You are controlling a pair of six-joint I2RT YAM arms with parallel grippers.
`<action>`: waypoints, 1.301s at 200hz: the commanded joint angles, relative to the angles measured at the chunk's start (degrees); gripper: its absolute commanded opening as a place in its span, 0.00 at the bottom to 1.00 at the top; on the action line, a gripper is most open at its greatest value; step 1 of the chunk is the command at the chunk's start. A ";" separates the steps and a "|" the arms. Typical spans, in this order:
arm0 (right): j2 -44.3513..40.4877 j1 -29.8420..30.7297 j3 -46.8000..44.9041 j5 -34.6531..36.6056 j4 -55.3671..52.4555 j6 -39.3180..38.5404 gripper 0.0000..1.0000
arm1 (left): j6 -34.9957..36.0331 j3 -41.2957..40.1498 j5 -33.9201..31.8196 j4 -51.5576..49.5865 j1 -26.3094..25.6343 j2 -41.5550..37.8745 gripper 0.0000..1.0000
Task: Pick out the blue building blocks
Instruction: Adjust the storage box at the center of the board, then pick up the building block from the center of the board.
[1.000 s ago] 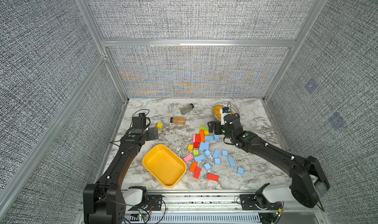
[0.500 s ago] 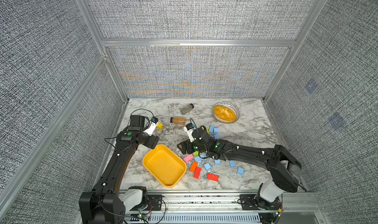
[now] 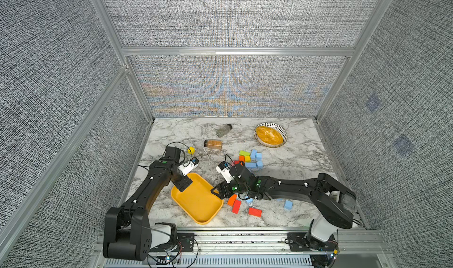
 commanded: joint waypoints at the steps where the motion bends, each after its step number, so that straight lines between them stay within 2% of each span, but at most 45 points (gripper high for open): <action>1: 0.71 0.33 -0.61 -3.02 2.14 -1.26 0.72 | -1.20 2.52 -3.80 7.34 -0.63 3.56 0.83; 26: 2.40 0.74 -0.57 -4.85 2.93 -1.24 0.69 | -1.23 6.47 -6.24 9.61 -1.69 9.30 0.83; 80: 6.16 2.06 3.22 -7.31 4.26 -1.95 0.61 | -3.25 17.24 -5.93 13.05 -4.61 20.45 0.83; 114: 7.60 2.04 6.68 -5.24 2.44 -2.86 0.60 | -6.90 25.94 -4.56 11.84 -7.20 27.02 0.83; 135: 4.97 1.00 7.17 -2.32 -0.27 -2.68 0.59 | -9.85 29.70 -2.57 9.32 -8.03 28.20 0.83; 164: -2.28 -1.43 6.72 2.99 -6.92 -3.42 0.57 | -14.52 32.89 0.13 4.85 -8.03 25.56 0.84; 202: -10.68 -8.20 8.13 10.61 -22.19 -1.29 0.49 | -28.97 33.82 3.50 -1.80 -7.00 17.73 0.86; 221: -13.04 -13.56 8.77 12.36 -30.05 1.12 0.47 | -37.01 29.53 4.60 -1.67 -6.90 13.17 0.87; 234: -14.08 -17.67 8.87 12.61 -34.76 1.80 0.44 | -40.47 24.39 5.63 1.21 -6.80 9.04 0.95; 260: -13.89 -24.35 9.67 14.87 -41.40 0.66 0.41 | -41.63 15.98 4.26 5.58 -6.75 2.06 0.95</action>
